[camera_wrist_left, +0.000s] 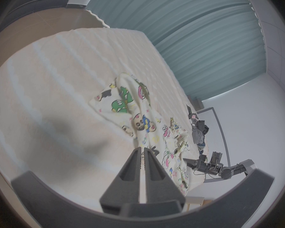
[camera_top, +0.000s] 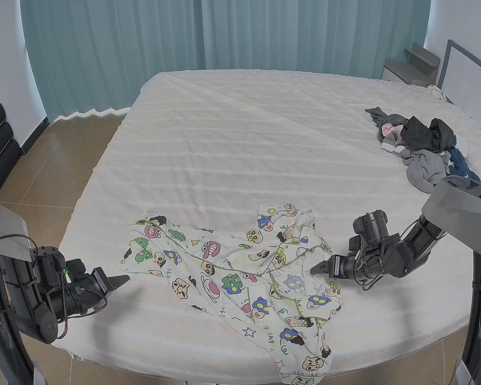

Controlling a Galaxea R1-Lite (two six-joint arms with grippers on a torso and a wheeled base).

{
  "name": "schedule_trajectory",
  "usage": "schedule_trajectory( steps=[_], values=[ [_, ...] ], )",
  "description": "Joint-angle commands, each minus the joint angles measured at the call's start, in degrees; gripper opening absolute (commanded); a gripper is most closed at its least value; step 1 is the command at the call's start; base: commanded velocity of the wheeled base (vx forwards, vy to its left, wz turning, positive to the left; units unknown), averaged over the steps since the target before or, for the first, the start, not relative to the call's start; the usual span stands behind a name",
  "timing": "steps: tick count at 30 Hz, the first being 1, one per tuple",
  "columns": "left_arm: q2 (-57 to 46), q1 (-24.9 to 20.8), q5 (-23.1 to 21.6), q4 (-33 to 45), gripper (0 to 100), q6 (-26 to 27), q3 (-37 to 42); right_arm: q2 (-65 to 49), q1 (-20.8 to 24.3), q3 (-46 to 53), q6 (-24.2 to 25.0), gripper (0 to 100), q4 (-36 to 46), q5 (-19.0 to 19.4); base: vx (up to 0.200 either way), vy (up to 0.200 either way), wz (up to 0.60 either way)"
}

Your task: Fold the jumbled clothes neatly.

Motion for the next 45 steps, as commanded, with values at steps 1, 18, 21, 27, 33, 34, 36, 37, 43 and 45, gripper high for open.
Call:
schedule_trajectory(
  steps=[1, 18, 21, 27, 33, 34, 36, 37, 43, 45],
  values=[
    [4.4, 0.1, -0.2, -1.5, 0, 0.0, 2.9, 2.3, 1.6, -2.2, 0.2, 100, 0.5, 0.2, 0.000, 0.000, 0.00],
    [5.4, 0.1, -0.2, -1.5, 0, 0.0, 2.9, -4.3, -2.3, -1.7, 0.9, 0, 0.7, -0.1, 0.000, 0.000, 0.00],
    [5.7, 0.1, -0.1, -1.5, 0, 0.2, 2.9, -6.0, -4.4, -1.7, 0.5, 0, 0.9, -0.2, 0.000, 0.000, 0.00],
    [5.8, 0.1, -0.1, -1.5, 0, 0.2, 2.9, -8.1, -9.8, -2.0, -0.3, 0, 1.1, -0.4, 0.000, 0.000, 0.00],
    [5.8, 0.1, -0.1, -1.5, 0, 0.2, 2.9, -8.5, -15.0, -3.5, -2.5, 0, 1.0, -0.4, 0.000, 0.000, 0.00],
    [5.8, 0.1, -0.1, -1.5, 0, 0.2, 2.9, -8.5, -15.4, -3.7, -2.5, 0, 1.0, -0.4, 0.000, 0.000, 0.00],
    [5.9, 0.1, -0.1, -1.5, 0, 0.2, 2.9, -8.4, -16.8, -4.7, -2.5, 0, 1.0, -0.4, 0.000, 0.000, 0.00],
    [6.0, 0.1, -0.1, -1.5, 0, 0.2, 2.9, -8.4, -17.6, -5.4, -2.5, 0, 0.9, -0.4, 0.000, 0.000, 0.00],
    [6.1, 0.0, -0.1, -1.5, 0, 0.3, 2.8, -7.8, -19.2, -6.9, -2.5, 0, 0.5, -0.4, 0.000, 0.000, 0.00],
    [6.1, -0.1, -0.1, -1.5, 0, 0.2, 2.0, -7.4, -19.0, -6.5, -2.5, 0, 0.4, -0.5, 0.000, 0.000, 0.00]
  ],
)
